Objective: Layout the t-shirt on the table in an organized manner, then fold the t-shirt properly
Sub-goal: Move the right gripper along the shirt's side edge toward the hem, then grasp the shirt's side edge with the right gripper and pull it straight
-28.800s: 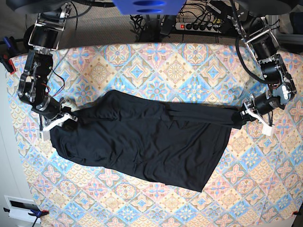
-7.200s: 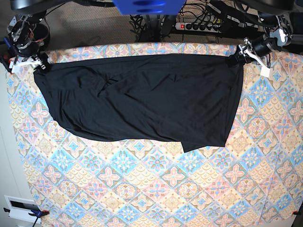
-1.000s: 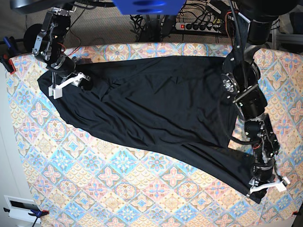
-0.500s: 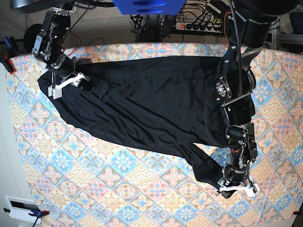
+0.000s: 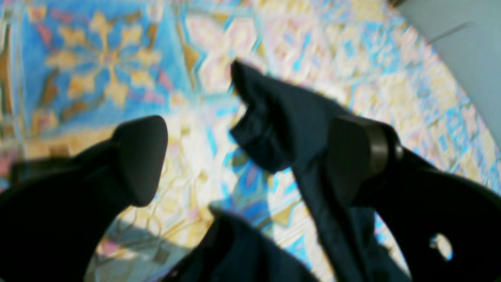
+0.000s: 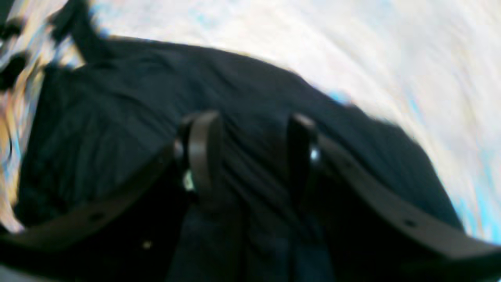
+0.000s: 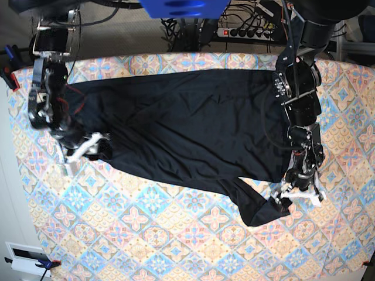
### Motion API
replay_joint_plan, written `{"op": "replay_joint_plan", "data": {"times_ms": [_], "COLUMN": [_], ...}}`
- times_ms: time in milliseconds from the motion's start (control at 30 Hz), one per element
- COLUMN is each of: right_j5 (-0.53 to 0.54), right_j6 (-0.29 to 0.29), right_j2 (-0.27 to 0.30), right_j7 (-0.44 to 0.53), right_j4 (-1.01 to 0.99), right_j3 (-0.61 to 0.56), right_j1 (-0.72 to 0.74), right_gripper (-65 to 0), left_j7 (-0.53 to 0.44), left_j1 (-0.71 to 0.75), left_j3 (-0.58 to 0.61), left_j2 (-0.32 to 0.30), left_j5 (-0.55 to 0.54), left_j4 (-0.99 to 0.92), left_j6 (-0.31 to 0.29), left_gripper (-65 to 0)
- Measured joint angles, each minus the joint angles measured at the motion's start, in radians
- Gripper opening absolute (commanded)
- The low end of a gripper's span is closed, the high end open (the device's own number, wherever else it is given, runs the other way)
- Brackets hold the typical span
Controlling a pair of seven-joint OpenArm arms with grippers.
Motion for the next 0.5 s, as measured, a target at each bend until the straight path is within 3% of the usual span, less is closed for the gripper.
{"op": "replay_joint_plan", "data": {"times_ms": [100, 200, 400, 500], "right_j5": [-0.011, 0.001, -0.010, -0.009], "right_j6": [0.098, 0.198, 0.202, 0.202], "right_j2": [0.039, 0.067, 0.073, 0.075], "right_j7": [-0.030, 0.011, -0.018, 0.003], "right_j4": [-0.047, -0.071, -0.091, -0.089], "right_j3": [-0.160, -0.250, -0.304, -0.299], "right_j1": [0.076, 0.146, 0.119, 0.140], "right_gripper": [-39.1, -39.1, -39.1, -39.1], "left_j7": [-0.006, 0.000, -0.004, -0.003], "left_j1": [0.028, 0.091, 0.228, 0.238], "left_j3": [0.002, 0.050, 0.206, 0.291], "left_j2": [-0.006, -0.004, -0.004, -0.034], "left_j5": [0.007, 0.011, 0.008, 0.002], "left_j4": [0.002, 0.080, 0.291, 0.308], "left_j6": [0.003, -0.029, -0.066, -0.121], "left_gripper": [0.0, 0.0, 0.0, 0.0]}}
